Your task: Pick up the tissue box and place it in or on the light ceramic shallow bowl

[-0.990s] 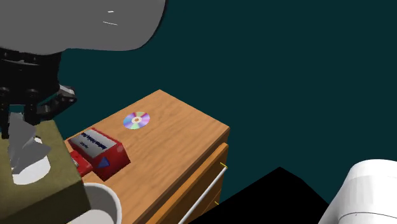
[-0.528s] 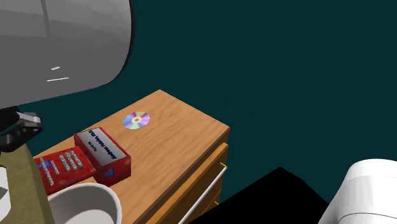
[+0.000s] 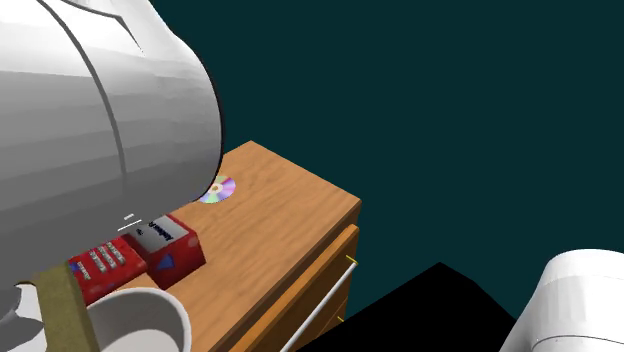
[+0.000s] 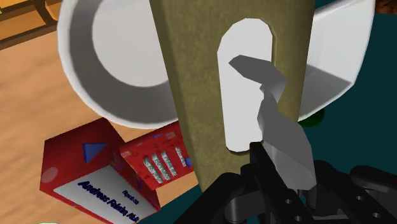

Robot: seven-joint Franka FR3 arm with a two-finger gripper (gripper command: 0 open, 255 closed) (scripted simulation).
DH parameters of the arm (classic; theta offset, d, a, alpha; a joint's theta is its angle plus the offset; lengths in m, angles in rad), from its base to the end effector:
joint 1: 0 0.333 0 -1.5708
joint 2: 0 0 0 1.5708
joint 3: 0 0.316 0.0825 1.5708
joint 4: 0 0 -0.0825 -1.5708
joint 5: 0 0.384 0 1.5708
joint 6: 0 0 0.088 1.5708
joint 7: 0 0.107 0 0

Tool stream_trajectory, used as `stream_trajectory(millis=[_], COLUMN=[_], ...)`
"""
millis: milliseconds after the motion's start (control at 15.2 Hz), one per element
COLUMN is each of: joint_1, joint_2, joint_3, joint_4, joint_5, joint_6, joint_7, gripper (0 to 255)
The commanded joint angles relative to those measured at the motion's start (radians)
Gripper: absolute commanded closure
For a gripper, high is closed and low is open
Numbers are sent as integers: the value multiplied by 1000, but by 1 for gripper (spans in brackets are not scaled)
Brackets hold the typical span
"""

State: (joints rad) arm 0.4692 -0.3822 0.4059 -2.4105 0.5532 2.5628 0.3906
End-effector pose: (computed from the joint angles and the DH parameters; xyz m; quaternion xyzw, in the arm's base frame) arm 0.3008 0.3664 0.4981 -0.9567 -0.0529 -0.1296 0.2553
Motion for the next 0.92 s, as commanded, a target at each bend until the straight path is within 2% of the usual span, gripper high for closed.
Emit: stream_trajectory(millis=[0, 660, 858], joint_1=[5, 38, 38], joint_2=[12, 88, 88], joint_3=[3, 10, 10], joint_4=[-17, -87, -87], joint_5=[10, 75, 75], joint_6=[28, 172, 172], joint_7=[-11, -78, -78], gripper=[255, 255, 255])
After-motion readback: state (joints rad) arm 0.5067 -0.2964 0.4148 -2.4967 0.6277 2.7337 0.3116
